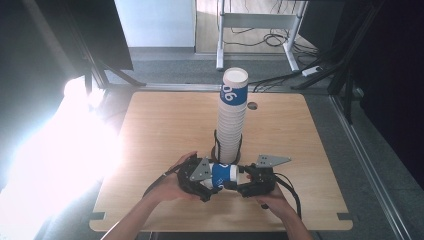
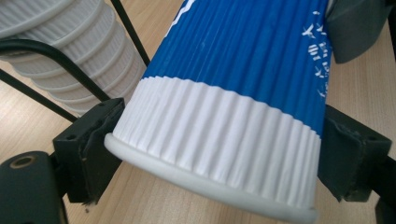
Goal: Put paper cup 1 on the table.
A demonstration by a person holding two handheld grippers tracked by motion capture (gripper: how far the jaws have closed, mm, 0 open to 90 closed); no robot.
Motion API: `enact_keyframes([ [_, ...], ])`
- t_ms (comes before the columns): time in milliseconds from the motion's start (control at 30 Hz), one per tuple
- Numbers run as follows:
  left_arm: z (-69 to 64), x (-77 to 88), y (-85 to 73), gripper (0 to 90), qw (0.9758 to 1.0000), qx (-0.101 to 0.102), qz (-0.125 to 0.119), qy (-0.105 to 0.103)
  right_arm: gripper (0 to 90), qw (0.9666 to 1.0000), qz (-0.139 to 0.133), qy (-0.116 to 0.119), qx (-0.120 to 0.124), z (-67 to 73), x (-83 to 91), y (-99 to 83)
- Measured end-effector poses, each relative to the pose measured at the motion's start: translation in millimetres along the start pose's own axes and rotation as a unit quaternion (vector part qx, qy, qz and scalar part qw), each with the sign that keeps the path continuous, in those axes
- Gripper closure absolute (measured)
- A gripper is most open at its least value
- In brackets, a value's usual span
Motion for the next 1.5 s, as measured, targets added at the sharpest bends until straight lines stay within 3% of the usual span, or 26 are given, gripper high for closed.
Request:
enact_keyframes([
  [367,-4.3,-3.3,0.9,11.7,0.9999,-0.01,0.002,-0.005,26.2,1.0,0.001,0.006,0.003,3.6,-3.3,-0.6],
  [967,-3.5,-2.3,3.0,7.9,1.0,0.002,-0.008,-0.004,27.2,0.9999,-0.006,0.005,0.009,4.2,-0.3,2.8],
  [1067,-2.9,-1.0,1.1,5.8,0.9999,0.007,-0.01,-0.002,27.2,0.9998,-0.018,0.001,0.006,2.4,4.6,6.2],
  [1300,-2.0,0.3,-7.1,5.6,0.9982,0.044,-0.039,-0.009,27.2,0.999,-0.044,0.003,0.002,1.3,16.4,13.9],
  [1333,-1.6,0.3,-7.6,5.6,0.9974,0.053,-0.047,-0.012,27.2,0.999,-0.044,0.003,0.002,1.3,16.4,13.9],
  [1367,-1.2,0.3,-8.2,5.8,0.9951,0.073,-0.064,-0.018,27.1,0.9988,-0.048,0.004,0.004,1.5,18.3,15.0],
  [1467,-0.2,-0.2,-8.7,5.9,0.9937,0.08,-0.075,-0.022,27.1,0.9988,-0.048,0.006,0.005,2.3,19.3,15.3],
  [1500,0.1,-0.1,-6.8,5.9,0.9914,0.089,-0.091,-0.03,27.1,0.9988,-0.048,0.009,0.005,2.9,19.3,15.0],
])
Point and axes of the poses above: each handheld gripper's, and its own axes: x roughly backward along the jaws, y roughly out of its top, z roughly to its left, the point moved 10 cm from there along -x, roughly forward along the jaws, and after that the axes turned 5 degrees about z, right-handed, at the moved point
